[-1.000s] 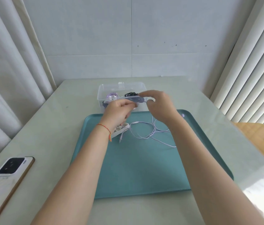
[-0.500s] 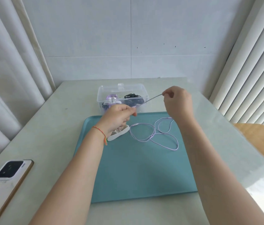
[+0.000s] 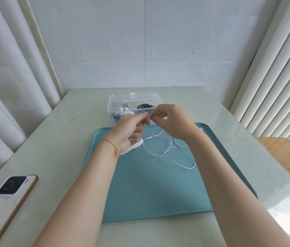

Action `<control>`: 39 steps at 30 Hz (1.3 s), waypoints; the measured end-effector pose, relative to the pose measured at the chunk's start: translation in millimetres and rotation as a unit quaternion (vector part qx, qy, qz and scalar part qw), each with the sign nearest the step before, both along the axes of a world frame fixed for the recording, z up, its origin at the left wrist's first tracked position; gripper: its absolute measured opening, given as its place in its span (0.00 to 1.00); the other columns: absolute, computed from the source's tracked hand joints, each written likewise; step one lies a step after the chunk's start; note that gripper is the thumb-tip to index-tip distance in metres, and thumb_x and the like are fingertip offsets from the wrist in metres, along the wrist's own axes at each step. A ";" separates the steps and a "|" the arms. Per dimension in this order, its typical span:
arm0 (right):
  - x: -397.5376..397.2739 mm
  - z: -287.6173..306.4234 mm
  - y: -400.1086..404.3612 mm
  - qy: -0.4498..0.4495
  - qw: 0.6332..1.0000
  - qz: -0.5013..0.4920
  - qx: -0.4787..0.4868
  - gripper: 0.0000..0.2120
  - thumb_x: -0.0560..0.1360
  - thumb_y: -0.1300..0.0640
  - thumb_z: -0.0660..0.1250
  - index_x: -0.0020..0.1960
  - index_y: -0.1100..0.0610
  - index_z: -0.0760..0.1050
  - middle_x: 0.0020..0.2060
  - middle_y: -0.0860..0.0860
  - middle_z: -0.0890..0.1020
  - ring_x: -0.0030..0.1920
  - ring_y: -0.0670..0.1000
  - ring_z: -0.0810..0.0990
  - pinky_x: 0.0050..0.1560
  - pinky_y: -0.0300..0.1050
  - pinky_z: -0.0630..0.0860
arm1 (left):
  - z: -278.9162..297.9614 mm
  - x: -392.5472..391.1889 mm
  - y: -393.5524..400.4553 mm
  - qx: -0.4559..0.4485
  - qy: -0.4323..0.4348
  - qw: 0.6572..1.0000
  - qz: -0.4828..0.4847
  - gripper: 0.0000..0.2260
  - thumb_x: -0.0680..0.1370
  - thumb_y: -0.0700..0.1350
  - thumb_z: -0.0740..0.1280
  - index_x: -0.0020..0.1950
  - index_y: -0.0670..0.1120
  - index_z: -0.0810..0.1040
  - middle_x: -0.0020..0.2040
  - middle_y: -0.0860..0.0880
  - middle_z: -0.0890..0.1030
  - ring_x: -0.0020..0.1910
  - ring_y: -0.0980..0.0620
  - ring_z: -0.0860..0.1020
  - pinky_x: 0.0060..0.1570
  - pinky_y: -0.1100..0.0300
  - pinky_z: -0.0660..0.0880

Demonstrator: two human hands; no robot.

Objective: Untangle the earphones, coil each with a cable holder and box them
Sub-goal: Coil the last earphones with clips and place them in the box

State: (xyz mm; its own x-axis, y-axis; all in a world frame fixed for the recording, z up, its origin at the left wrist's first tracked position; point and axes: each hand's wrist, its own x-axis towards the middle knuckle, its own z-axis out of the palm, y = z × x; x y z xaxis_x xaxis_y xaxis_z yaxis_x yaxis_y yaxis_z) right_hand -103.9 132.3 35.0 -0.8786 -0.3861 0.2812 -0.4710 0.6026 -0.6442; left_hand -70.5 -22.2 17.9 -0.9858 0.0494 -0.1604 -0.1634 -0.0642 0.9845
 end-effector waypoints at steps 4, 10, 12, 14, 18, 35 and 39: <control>1.7 2.0 -0.6 -0.029 0.998 -0.003 -0.049 0.04 0.77 0.60 0.61 0.48 0.54 0.74 0.42 0.49 0.84 0.36 0.43 0.77 0.35 0.34 0.69 | 2.3 0.9 -1.6 0.104 -0.032 0.993 -0.039 0.13 0.80 0.46 0.57 0.37 0.45 0.73 0.26 0.52 0.62 0.20 0.57 0.57 0.26 0.63 0.47; 7.5 4.4 -4.5 -0.072 0.991 -0.008 -0.115 0.10 0.79 0.54 0.63 0.39 0.55 0.74 0.26 0.54 0.77 0.22 0.51 0.74 0.29 0.42 0.71 | 10.9 5.0 0.9 0.329 0.028 0.941 -0.078 0.09 0.75 0.41 0.60 0.44 0.41 0.80 0.35 0.48 0.74 0.29 0.55 0.70 0.24 0.67 0.61; 11.2 4.5 -7.8 -0.085 0.992 -0.005 -0.098 0.15 0.79 0.54 0.62 0.34 0.55 0.73 0.25 0.51 0.74 0.20 0.50 0.69 0.26 0.40 0.67 | 12.1 2.9 2.1 0.391 0.052 0.917 -0.065 0.09 0.78 0.39 0.60 0.51 0.41 0.79 0.40 0.48 0.78 0.35 0.54 0.75 0.30 0.67 0.67; 15.4 5.6 -10.5 -0.091 0.994 0.005 -0.057 0.17 0.80 0.54 0.61 0.33 0.57 0.72 0.23 0.46 0.73 0.20 0.47 0.66 0.26 0.39 0.65 | 13.3 1.2 3.0 0.405 0.081 0.910 -0.044 0.10 0.80 0.37 0.57 0.54 0.42 0.77 0.43 0.49 0.80 0.38 0.54 0.77 0.36 0.65 0.71; 20.1 6.5 -12.7 -0.099 0.995 0.025 0.012 0.16 0.80 0.58 0.59 0.33 0.58 0.71 0.16 0.41 0.72 0.17 0.43 0.65 0.22 0.33 0.63 | 13.6 1.7 3.9 0.408 0.099 0.907 0.011 0.11 0.81 0.34 0.55 0.53 0.42 0.77 0.49 0.45 0.82 0.48 0.49 0.82 0.51 0.60 0.77; 22.8 19.2 -5.1 -0.064 0.997 0.047 -0.023 0.08 0.74 0.57 0.64 0.41 0.56 0.80 0.32 0.51 0.80 0.29 0.45 0.72 0.34 0.39 0.71 | -0.5 -4.0 9.2 0.143 0.122 0.979 0.077 0.10 0.80 0.31 0.58 0.48 0.40 0.77 0.35 0.48 0.82 0.32 0.55 0.80 0.34 0.65 0.76; 14.8 17.9 0.2 -0.021 0.999 0.005 -0.037 0.07 0.74 0.56 0.67 0.41 0.58 0.80 0.28 0.45 0.75 0.29 0.43 0.71 0.33 0.37 0.69 | 0.7 -3.8 14.1 0.105 0.078 0.991 0.020 0.11 0.79 0.31 0.56 0.44 0.40 0.75 0.29 0.48 0.76 0.26 0.53 0.73 0.42 0.57 0.75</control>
State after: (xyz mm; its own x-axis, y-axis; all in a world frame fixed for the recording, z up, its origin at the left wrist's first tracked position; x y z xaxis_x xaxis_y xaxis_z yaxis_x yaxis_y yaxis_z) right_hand -89.1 132.5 52.9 -0.8862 -0.3750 0.2721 -0.4485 0.5469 -0.7070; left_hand -74.3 -8.1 18.6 -0.9996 0.0267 0.0031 -0.0044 -0.2734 0.9619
